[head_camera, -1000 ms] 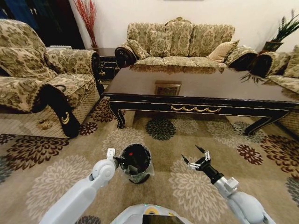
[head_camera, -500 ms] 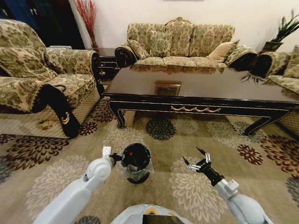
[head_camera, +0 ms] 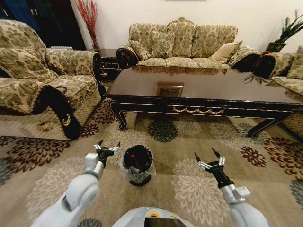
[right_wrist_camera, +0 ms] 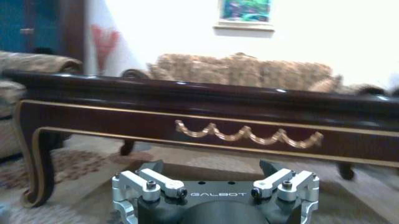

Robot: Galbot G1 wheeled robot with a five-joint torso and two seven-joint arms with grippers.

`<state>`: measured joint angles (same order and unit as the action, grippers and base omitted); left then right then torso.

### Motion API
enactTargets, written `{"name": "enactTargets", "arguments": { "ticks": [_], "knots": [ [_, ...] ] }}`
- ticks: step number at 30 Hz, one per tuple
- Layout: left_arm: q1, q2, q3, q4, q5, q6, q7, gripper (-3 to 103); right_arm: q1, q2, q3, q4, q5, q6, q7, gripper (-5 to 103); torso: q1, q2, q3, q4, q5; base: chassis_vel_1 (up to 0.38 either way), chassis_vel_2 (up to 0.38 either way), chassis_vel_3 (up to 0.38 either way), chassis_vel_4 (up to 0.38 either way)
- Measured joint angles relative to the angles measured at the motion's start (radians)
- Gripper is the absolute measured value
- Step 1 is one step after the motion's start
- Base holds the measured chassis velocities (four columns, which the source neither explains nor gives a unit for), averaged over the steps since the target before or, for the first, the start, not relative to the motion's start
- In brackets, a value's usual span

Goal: Move to the front of the table and pick up the trash from the floor, then place it into the trash bin.

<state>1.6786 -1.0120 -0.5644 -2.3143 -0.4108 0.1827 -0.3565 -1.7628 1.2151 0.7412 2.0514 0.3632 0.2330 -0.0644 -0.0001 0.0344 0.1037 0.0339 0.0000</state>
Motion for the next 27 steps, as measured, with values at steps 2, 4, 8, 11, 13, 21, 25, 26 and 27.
{"name": "enactTargets", "arguments": {
  "ticks": [2,4,8,11,13,21,25,26,27],
  "knots": [
    [0.023,-0.014,-0.015,0.001,0.013,-0.031,0.018,100,-0.002,0.010,0.004,-0.001,0.003,-0.002,0.004,100,0.000,0.000,0.000,0.0002,-0.0001,0.000,0.000,0.000,0.000],
    [0.091,-0.058,-0.052,0.012,0.063,-0.155,0.083,100,-0.010,0.042,0.034,-0.006,-0.002,-0.001,0.006,100,0.000,0.000,0.000,0.0002,0.0003,0.000,0.000,0.000,0.000],
    [0.175,-0.099,-0.077,0.025,0.095,-0.276,0.146,100,-0.033,0.065,0.070,0.000,-0.004,0.001,-0.008,100,0.000,0.000,0.000,-0.0004,0.0000,0.000,0.000,0.000,0.000],
    [0.229,-0.120,-0.088,0.024,0.119,-0.324,0.172,100,-0.043,0.074,0.081,0.007,-0.008,0.015,-0.023,100,0.000,0.000,0.000,0.0002,0.0000,0.000,0.000,0.000,0.000],
    [0.259,-0.132,-0.097,0.021,0.149,-0.358,0.184,100,-0.054,0.083,0.086,0.015,-0.023,0.025,-0.033,100,0.000,0.000,0.000,0.0004,0.0001,0.000,0.000,0.000,0.000],
    [0.312,-0.156,-0.107,0.010,0.144,-0.418,0.191,100,-0.083,0.111,0.088,0.041,-0.031,0.061,-0.062,100,0.000,0.000,0.000,-0.0001,0.0000,0.000,0.000,0.000,0.000],
    [0.316,-0.160,-0.102,0.010,0.137,-0.417,0.187,100,-0.086,0.114,0.088,0.040,-0.047,0.070,-0.072,100,0.000,0.000,0.000,-0.0001,0.0000,0.000,0.000,0.000,0.000],
    [0.316,-0.160,-0.101,0.010,0.136,-0.416,0.186,100,-0.086,0.114,0.088,0.040,-0.048,0.070,-0.072,100,0.000,0.000,0.000,-0.0001,0.0000,0.000,0.000,0.000,0.000],
    [0.316,-0.160,-0.101,0.010,0.136,-0.415,0.185,100,-0.086,0.114,0.088,0.040,-0.049,0.070,-0.072,100,0.000,0.000,0.000,-0.0001,0.0000,0.000,0.000,0.000,0.000]
  ]
}}
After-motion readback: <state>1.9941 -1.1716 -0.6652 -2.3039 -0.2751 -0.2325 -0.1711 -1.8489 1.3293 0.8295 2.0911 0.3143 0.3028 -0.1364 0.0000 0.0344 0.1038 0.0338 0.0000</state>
